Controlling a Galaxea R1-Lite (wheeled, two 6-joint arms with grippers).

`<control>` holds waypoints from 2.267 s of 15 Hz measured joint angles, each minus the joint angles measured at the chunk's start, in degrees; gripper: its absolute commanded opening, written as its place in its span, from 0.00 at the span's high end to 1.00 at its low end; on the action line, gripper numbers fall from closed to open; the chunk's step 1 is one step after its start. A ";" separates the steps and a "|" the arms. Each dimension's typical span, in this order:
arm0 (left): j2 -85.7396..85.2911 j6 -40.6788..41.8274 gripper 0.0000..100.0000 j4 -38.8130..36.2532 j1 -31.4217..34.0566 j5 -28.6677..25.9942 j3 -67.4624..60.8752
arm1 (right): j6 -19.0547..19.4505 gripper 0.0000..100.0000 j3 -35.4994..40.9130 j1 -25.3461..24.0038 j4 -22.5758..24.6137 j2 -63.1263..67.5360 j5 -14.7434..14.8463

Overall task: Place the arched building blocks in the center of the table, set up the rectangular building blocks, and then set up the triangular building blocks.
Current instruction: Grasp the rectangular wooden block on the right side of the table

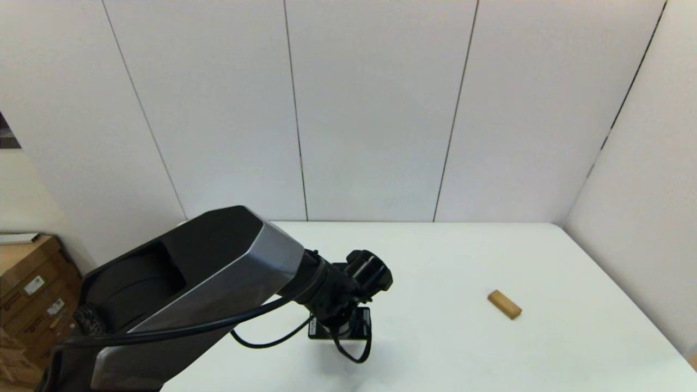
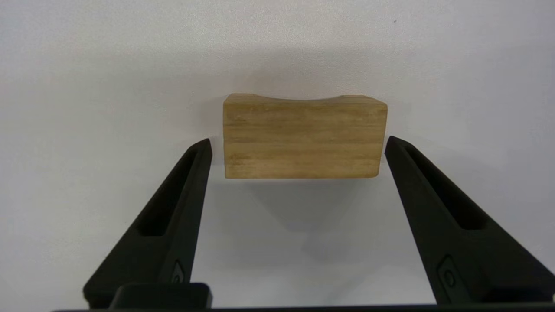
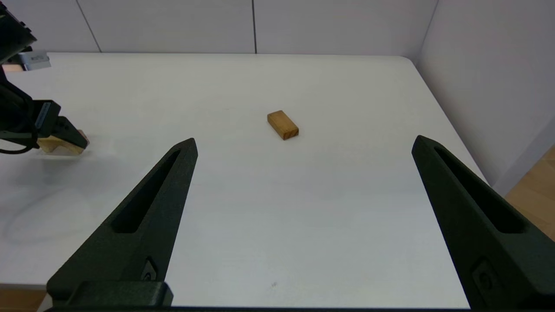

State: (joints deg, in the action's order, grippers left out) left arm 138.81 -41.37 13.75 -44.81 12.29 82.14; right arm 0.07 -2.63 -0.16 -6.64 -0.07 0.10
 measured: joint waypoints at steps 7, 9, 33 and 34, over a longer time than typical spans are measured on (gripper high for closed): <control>-8.02 4.30 0.00 1.38 0.24 5.66 0.13 | 0.00 0.00 0.00 0.00 0.00 0.00 0.00; -13.29 7.07 0.00 4.16 0.22 9.70 0.00 | 0.02 0.00 0.00 0.00 0.00 0.00 0.00; -113.21 29.61 0.00 21.88 41.75 5.90 -30.60 | 0.02 0.00 0.00 0.00 0.01 0.00 -0.02; -116.77 32.37 0.00 21.83 44.52 2.69 -33.55 | 0.00 0.00 0.00 0.00 0.01 0.00 0.00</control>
State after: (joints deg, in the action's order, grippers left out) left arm 22.04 -9.01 35.58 -0.29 14.98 48.59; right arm 0.07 -2.63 -0.16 -6.63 -0.07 0.10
